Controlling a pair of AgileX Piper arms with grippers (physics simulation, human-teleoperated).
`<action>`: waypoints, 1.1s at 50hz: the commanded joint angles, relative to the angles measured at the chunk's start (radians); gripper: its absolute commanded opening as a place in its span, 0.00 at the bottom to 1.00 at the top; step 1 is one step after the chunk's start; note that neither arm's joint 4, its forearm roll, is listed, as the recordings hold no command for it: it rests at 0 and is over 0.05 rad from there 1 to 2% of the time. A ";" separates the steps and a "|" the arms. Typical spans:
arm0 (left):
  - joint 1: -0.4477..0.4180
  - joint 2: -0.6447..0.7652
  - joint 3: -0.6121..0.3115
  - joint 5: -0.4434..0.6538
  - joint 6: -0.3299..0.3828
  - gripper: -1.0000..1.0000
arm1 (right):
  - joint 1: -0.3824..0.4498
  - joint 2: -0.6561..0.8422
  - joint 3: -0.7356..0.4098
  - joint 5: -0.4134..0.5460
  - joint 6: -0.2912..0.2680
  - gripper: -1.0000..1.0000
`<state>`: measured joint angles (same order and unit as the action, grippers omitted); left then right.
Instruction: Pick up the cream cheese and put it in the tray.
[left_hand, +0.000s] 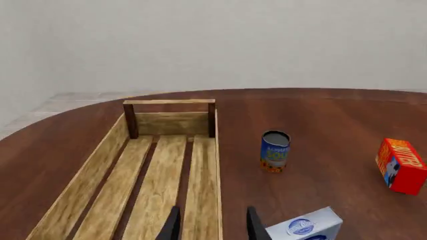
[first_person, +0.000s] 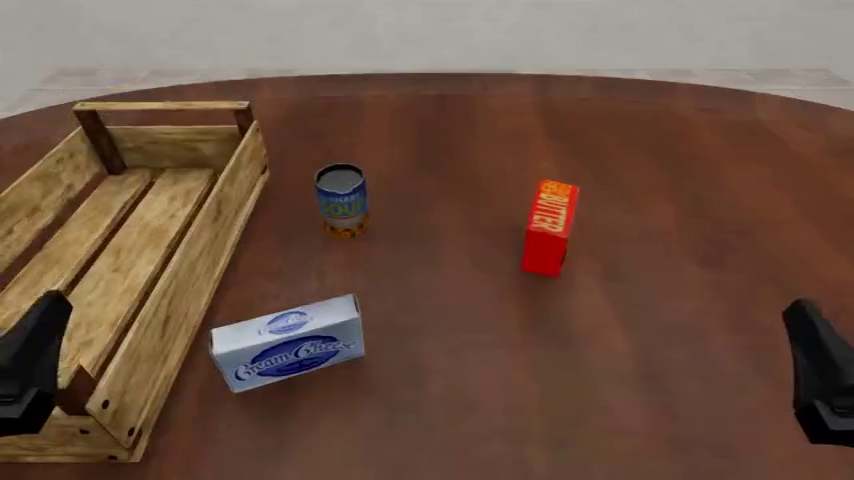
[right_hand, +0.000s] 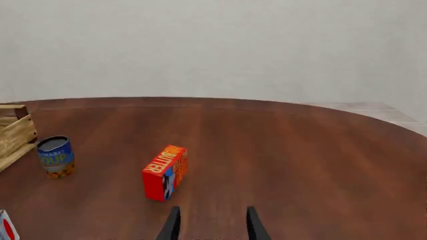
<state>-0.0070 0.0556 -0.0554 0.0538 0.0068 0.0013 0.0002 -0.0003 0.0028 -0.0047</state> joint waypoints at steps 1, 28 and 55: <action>-0.019 -0.049 0.051 -0.054 -0.001 1.00 | 0.005 0.000 0.000 0.015 -0.036 1.00; -0.039 -0.047 -0.085 0.053 -0.045 1.00 | 0.022 0.000 0.000 0.028 -0.070 1.00; -0.324 0.298 -0.381 0.153 0.062 1.00 | 0.029 0.000 0.000 0.040 -0.087 1.00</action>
<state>-0.2540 0.2339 -0.3239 0.1639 0.0260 0.0270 0.0002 -0.0001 0.0397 -0.0862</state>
